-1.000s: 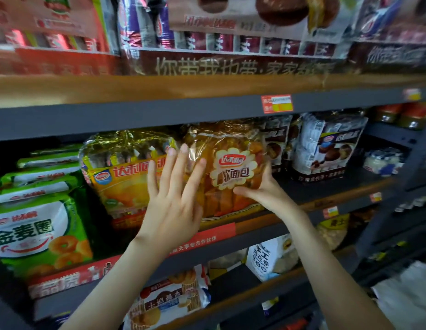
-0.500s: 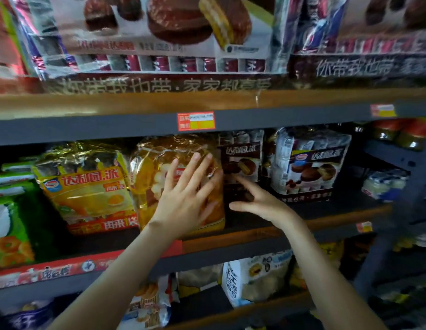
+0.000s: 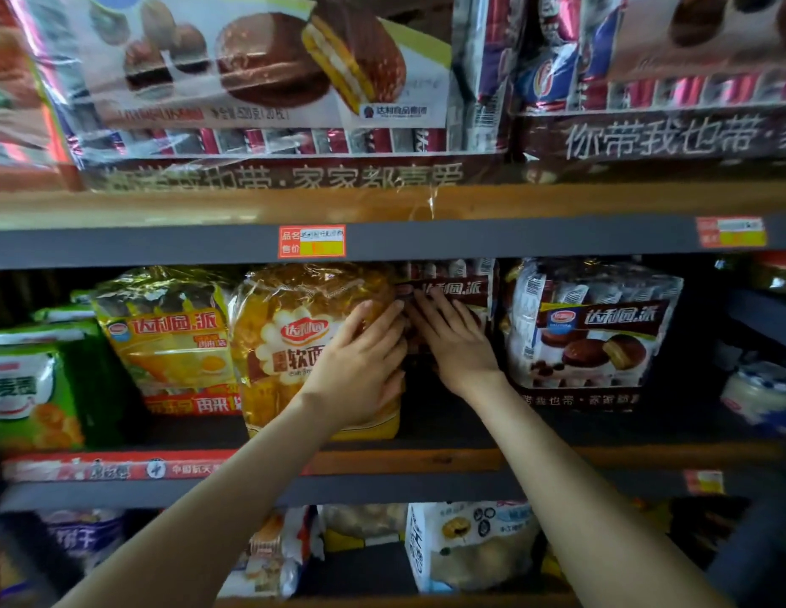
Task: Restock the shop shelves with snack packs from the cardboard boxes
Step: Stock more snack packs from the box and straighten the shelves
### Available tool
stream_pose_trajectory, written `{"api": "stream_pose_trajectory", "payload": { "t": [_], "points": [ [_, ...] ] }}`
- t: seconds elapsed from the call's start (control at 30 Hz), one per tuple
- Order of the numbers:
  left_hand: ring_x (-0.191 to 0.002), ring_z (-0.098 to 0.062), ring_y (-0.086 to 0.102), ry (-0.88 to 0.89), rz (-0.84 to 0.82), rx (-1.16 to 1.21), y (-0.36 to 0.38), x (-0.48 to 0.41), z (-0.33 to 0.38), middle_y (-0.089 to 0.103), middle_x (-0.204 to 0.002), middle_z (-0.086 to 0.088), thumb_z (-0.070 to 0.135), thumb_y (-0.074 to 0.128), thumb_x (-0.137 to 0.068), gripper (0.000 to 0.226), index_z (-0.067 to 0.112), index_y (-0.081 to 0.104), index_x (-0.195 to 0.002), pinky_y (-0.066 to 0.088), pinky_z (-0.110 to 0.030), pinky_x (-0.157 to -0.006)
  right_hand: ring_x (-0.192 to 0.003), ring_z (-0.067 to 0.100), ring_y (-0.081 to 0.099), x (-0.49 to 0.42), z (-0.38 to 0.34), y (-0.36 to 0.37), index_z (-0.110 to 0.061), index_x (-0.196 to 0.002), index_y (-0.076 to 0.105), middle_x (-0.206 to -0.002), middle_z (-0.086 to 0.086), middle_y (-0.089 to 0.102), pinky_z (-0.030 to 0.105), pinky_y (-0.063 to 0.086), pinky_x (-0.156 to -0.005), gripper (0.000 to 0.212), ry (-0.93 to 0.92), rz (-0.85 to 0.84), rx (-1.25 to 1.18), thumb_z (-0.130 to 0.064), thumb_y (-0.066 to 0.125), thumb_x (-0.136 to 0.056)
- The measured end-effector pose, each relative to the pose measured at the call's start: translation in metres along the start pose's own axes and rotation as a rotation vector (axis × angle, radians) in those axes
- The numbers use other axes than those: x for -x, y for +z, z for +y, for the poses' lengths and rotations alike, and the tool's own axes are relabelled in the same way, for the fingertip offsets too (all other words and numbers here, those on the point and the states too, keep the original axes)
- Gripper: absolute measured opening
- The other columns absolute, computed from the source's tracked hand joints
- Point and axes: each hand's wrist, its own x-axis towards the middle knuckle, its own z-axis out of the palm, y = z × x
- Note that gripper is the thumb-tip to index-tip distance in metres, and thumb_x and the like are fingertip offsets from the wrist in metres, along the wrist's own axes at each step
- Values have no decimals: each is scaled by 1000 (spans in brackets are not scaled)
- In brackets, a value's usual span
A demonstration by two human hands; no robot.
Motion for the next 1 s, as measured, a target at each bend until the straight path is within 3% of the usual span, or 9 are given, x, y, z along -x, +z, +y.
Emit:
{"api": "stream_pose_trajectory", "payload": {
  "t": [0.1,0.23,0.33,0.4,0.5,0.6,0.73,0.87,1.0],
  "points": [
    [-136,-30,41,32,-39,-40,1,-1,-3,60,-129,-11,36,40,-91,44,11,69,-114,-2,-50,-118,-136,11,-29,3,8,1,-24,-144,-23,-148,-7,-32,32,-17,-114,94,-4,23,89,-1,50,-88],
    [-134,-33,42,32,-90,-174,-11,-5,0,60,-128,-13,37,44,-90,45,11,68,-117,-1,-56,-115,-148,15,5,5,10,6,-25,-147,-3,-156,-6,-6,35,-3,-116,96,25,119,213,-12,65,-82],
    [-143,-40,19,70,-213,-329,-18,-18,14,39,-147,-19,40,31,-98,57,4,42,-141,-25,-62,-105,-148,20,5,5,6,9,-21,-148,-3,-156,-2,-7,37,2,-118,99,40,106,279,-17,68,-79],
    [-145,-41,7,117,-306,-446,-15,-29,23,27,-154,-20,44,22,-100,64,3,28,-148,-27,-61,-100,-147,23,15,6,0,9,-17,-150,12,-159,2,11,38,10,-120,99,42,121,299,-20,73,-72],
    [-144,-44,6,151,-356,-547,-5,-35,24,26,-154,-21,50,19,-100,67,6,30,-149,-19,-65,-105,-143,25,27,7,-2,13,-15,-147,28,-155,5,31,39,9,-117,94,-50,155,357,-18,77,-66],
    [-142,-48,9,203,-432,-609,-1,-35,22,29,-153,-20,53,25,-99,64,12,35,-148,-20,-72,-98,-140,27,34,2,3,17,-16,-148,25,-151,5,38,40,8,-117,98,-100,195,368,-13,77,-65],
    [-141,-50,7,202,-496,-638,-2,-36,20,28,-154,-19,56,34,-96,64,18,35,-148,-23,-76,-89,-139,23,35,-2,6,21,-23,-147,23,-151,-1,39,43,22,-115,97,-89,178,418,-15,78,-67],
    [-142,-47,7,222,-447,-668,-6,-32,17,24,-155,-19,54,28,-99,66,14,24,-151,-28,-76,-82,-140,22,32,-2,12,19,-28,-147,25,-151,-3,38,59,31,-109,101,-56,167,467,-15,82,-64],
    [-143,-45,9,207,-391,-613,-2,-26,14,25,-155,-18,53,28,-99,66,14,25,-151,-17,-70,-101,-140,22,27,0,16,19,-27,-147,22,-151,-3,38,69,31,-102,104,-28,169,494,-11,80,-63]
  ]
}}
